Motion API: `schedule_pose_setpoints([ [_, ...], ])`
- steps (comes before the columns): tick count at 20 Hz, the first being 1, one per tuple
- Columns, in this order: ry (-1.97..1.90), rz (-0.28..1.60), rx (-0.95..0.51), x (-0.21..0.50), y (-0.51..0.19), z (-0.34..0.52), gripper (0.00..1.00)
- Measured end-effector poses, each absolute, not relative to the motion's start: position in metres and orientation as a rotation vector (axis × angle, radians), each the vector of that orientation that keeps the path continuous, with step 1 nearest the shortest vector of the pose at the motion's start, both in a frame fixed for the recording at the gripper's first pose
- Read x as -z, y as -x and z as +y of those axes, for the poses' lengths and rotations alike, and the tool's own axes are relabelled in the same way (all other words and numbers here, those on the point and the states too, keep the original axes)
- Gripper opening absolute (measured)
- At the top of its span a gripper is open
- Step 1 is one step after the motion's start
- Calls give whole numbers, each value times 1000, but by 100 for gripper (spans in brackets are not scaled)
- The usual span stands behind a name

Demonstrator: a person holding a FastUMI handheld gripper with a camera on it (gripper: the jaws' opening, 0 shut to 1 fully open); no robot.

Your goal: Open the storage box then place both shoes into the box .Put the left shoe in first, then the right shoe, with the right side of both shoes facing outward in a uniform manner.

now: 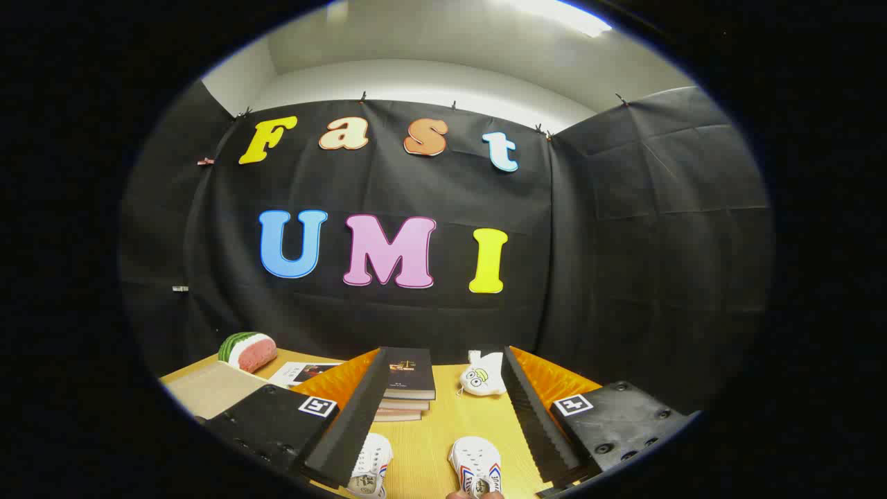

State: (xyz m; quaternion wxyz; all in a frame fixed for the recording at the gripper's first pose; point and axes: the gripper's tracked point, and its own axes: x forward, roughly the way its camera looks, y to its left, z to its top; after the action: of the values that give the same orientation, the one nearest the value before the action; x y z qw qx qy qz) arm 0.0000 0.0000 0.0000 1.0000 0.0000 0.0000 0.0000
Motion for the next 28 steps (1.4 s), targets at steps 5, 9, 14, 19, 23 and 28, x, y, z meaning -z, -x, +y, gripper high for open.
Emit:
schedule_pose_setpoints([
  [5,-5,1,-4,-3,2,7,97],
  [9,-10,2,-1,-5,1,9,97],
  [14,-17,13,5,-1,2,11,97],
  [19,-18,23,4,4,1,13,97],
  [23,-19,24,-2,3,1,16,97],
  [28,-15,25,-15,3,0,21,97],
])
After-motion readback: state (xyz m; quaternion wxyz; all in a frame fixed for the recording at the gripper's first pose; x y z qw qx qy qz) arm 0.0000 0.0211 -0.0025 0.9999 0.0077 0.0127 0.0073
